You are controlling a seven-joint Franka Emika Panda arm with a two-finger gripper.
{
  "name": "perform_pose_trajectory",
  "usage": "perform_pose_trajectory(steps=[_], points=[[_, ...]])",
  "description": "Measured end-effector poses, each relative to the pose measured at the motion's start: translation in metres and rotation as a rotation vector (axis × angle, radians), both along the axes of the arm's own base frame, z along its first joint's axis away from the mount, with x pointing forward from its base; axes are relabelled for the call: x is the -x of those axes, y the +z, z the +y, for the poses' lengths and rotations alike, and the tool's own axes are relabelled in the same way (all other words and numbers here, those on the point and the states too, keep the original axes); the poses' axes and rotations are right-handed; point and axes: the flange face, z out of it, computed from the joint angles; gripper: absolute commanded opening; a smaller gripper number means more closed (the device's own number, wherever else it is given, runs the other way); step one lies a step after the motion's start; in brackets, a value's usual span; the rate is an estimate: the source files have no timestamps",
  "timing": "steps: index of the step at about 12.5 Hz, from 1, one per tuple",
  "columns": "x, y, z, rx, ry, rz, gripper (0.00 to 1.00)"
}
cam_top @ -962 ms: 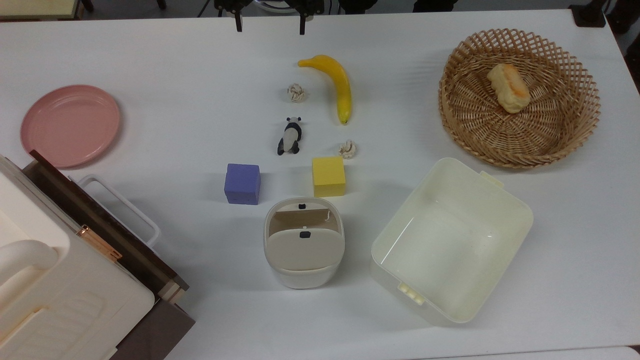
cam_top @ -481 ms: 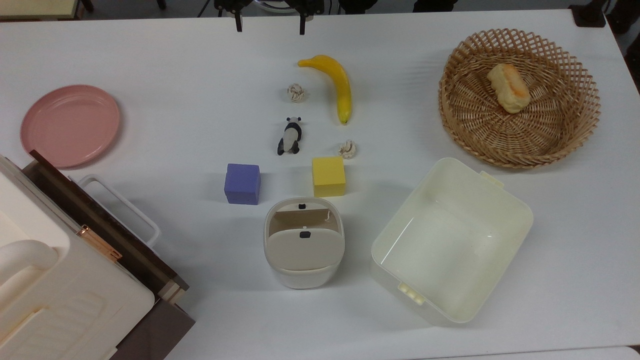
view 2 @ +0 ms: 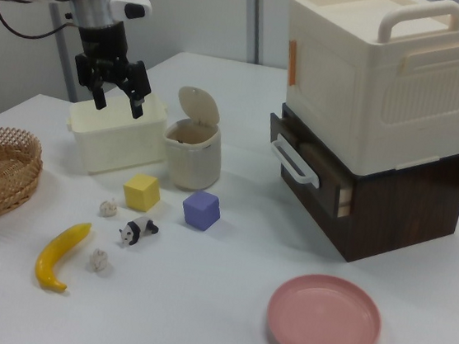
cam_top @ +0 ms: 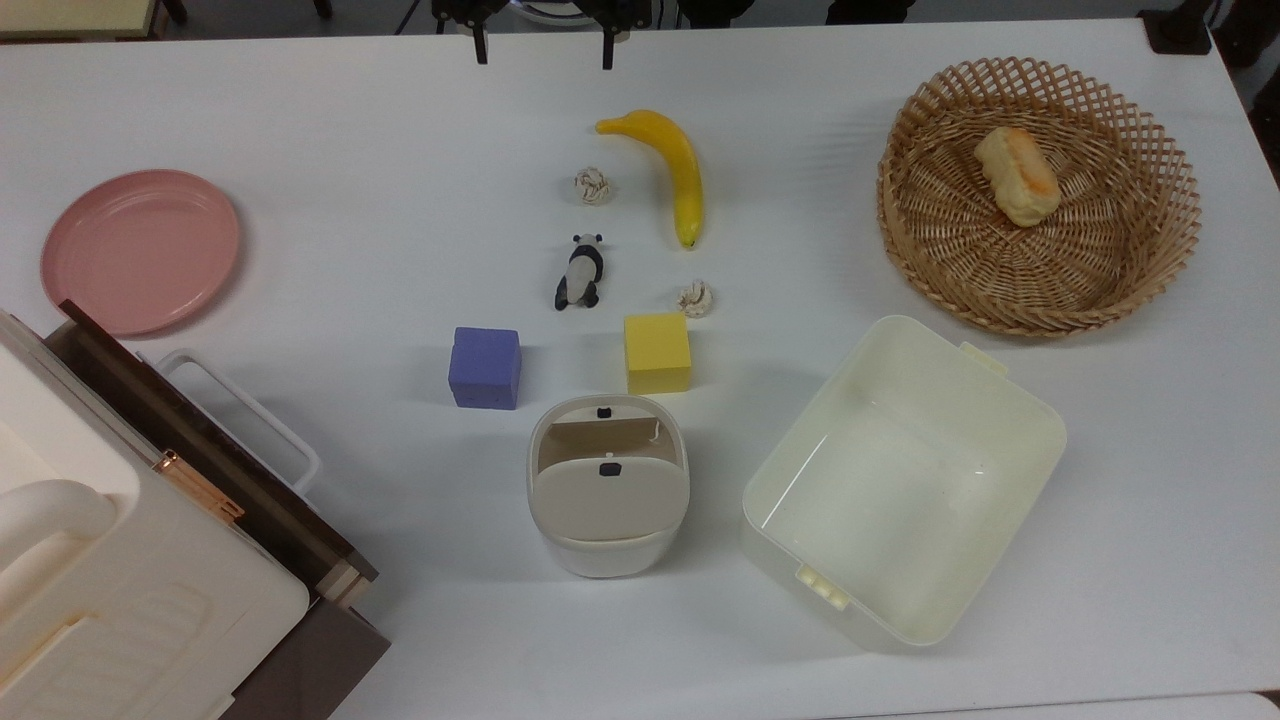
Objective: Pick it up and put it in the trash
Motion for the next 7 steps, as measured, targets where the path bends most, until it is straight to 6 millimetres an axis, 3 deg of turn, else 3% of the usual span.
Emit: perform_pose_trajectory(steps=[7], points=[[0.0017, -0.0019, -0.0004, 0.002, -0.001, 0.017, 1.0]])
